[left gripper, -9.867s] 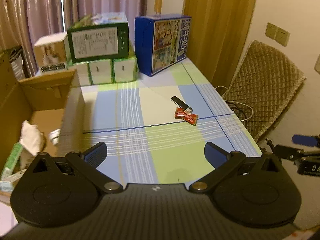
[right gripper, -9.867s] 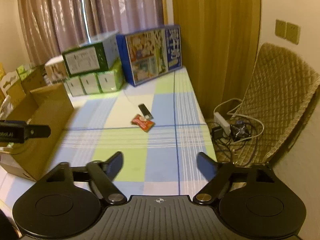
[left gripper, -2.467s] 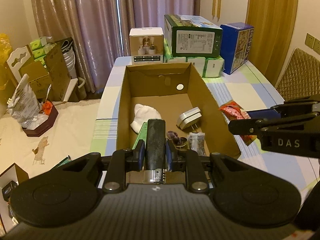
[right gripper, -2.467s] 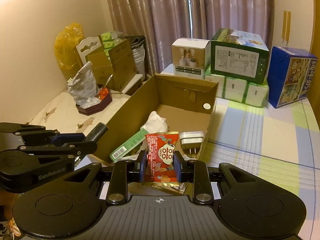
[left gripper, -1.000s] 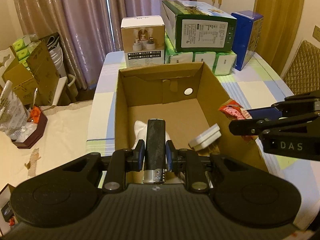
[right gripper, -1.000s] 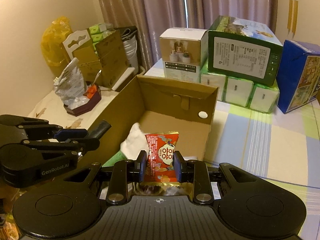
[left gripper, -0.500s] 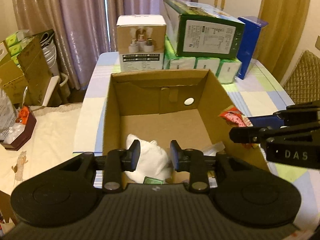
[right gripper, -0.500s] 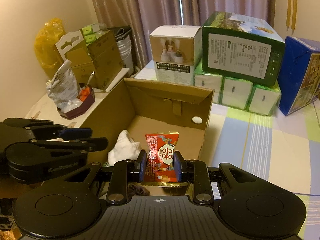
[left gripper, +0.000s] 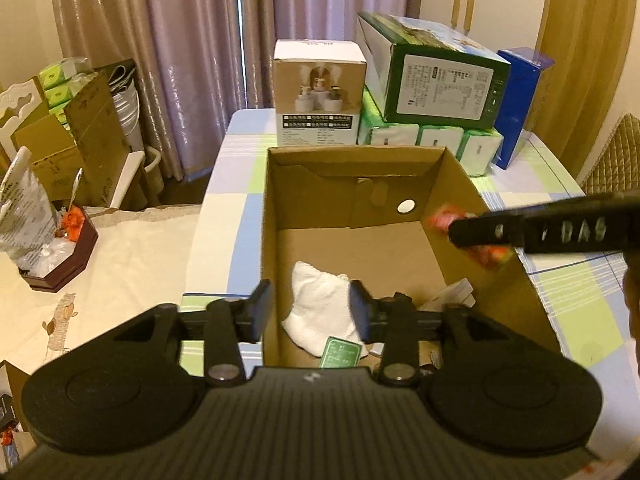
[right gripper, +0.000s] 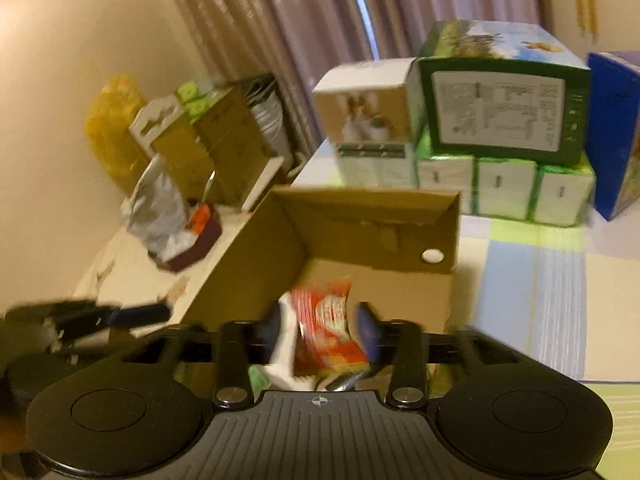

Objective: Organize objects

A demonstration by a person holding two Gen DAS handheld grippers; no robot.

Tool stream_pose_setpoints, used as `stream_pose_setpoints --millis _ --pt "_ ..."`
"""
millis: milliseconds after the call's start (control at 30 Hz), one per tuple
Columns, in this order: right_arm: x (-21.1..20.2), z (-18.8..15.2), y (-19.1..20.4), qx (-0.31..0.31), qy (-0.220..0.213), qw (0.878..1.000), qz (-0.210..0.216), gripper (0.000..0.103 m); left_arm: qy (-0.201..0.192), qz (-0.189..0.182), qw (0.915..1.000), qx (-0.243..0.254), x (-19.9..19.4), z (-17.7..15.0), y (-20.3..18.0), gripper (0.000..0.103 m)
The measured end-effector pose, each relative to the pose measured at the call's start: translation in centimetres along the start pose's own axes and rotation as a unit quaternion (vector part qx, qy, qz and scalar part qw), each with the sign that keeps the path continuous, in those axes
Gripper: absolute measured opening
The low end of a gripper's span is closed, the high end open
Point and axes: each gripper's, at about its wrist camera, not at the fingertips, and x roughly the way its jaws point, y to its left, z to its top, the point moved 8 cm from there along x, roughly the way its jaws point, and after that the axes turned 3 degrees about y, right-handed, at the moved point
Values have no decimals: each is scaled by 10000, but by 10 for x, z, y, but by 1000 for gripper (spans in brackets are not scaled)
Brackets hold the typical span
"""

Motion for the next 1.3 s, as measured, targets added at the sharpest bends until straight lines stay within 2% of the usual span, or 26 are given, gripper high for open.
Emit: stream_pose_setpoints --millis 133,233,300,433,500,533,600,700,800,967,1033,1300 --pt "-12 2 -3 -42 -128 9999 -73 54 -48 23 10000 -37 -11 -5 5 53" --pt "-23 -3 -7 53 -164 9998 -96 57 -93 27 10000 -13 -22 -10 4 64" --pt "-32 -9 -9 118 -179 9997 -111 63 -153 24 9999 -13 -33 -14 3 76" --pt "-58 -27 -6 139 -219 9995 -171 71 -288 49 9996 -63 -58 -23 -2 93" --pt "-73 -39 -2 152 -225 9993 -265 78 -340 86 9994 -40 -71 -29 -5 102" --pt "-82 -45 1 143 -228 9991 -316 81 -366 117 9993 -23 -79 -33 -6 102" --pt "-98 -59 8 86 -273 9986 -454 95 -415 167 9990 -1 -94 -40 -10 102" --pt "-120 -79 20 85 -294 9982 -511 101 -491 157 9986 -75 -116 -53 -13 102" --pt "-141 -96 31 99 -298 9984 -479 101 -542 207 9982 -135 -137 -67 -17 102" --pt "-165 -121 38 -6 -220 9964 -817 101 -600 308 9977 -51 -169 -86 -30 102" --pt "-172 -132 37 38 -163 9951 -973 101 -573 306 9978 -164 -178 -93 -34 102" --pt "-189 -175 35 147 102 9942 -1064 101 -425 272 9981 -347 -201 -123 -54 102"
